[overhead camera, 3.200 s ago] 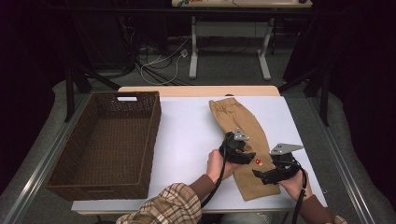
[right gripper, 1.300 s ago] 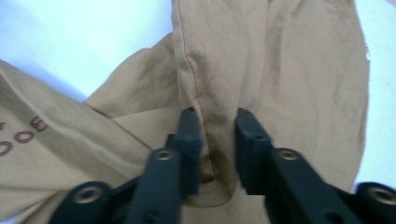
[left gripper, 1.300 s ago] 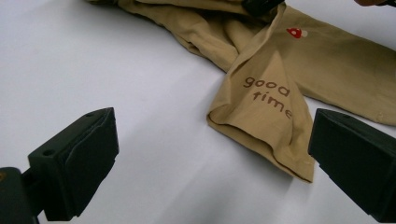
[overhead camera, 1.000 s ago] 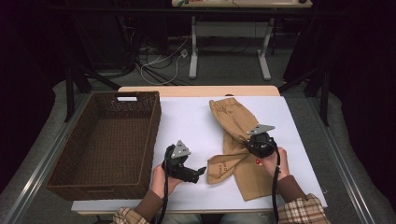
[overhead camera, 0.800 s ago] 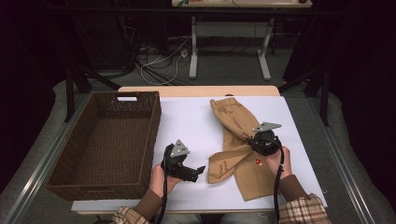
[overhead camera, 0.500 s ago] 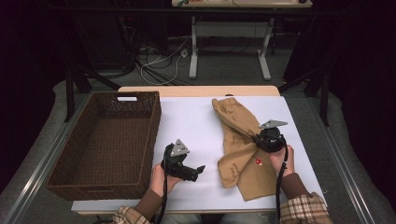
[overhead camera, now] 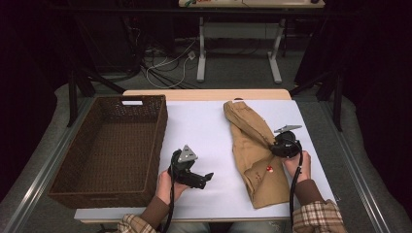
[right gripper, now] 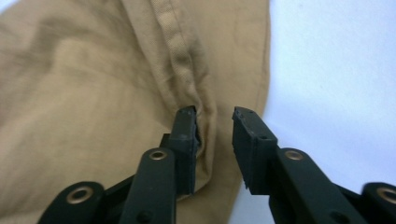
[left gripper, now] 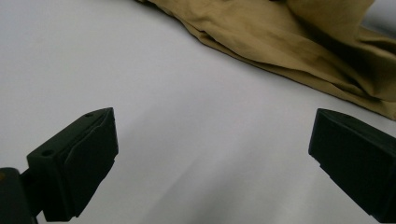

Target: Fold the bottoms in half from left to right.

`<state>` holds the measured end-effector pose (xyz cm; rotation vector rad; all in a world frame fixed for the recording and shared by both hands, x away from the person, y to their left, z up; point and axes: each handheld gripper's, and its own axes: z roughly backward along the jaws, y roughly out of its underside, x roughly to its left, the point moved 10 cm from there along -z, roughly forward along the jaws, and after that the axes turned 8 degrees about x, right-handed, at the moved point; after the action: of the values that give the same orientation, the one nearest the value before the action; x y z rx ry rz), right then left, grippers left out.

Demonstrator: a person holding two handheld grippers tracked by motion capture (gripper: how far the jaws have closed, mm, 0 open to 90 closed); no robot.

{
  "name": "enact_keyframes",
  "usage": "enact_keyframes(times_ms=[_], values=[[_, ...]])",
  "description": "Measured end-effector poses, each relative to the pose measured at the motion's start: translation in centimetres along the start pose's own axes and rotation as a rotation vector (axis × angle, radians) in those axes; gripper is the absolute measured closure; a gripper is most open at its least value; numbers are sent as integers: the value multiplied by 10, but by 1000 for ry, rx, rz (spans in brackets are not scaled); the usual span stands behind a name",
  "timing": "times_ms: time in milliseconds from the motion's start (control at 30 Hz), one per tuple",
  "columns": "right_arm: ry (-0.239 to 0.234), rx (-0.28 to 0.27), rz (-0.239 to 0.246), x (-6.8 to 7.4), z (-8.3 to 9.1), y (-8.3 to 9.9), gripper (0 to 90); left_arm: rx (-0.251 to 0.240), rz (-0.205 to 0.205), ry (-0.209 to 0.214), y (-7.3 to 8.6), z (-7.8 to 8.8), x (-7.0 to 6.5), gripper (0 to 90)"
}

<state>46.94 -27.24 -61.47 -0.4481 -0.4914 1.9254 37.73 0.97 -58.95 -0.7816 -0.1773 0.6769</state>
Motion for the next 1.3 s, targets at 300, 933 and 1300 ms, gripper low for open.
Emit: enact_keyframes(times_ms=[300,933,1300], values=[[-40,13,-15,-8,7,6,654,0,-6,3,0,0,-1,11],[-81,-121,87,16,13,-32,669,6,-11,8,-1,-3,-3,10],[-26,-135,8,-1,0,-41,884,11,-18,9,0,-4,-4,10]])
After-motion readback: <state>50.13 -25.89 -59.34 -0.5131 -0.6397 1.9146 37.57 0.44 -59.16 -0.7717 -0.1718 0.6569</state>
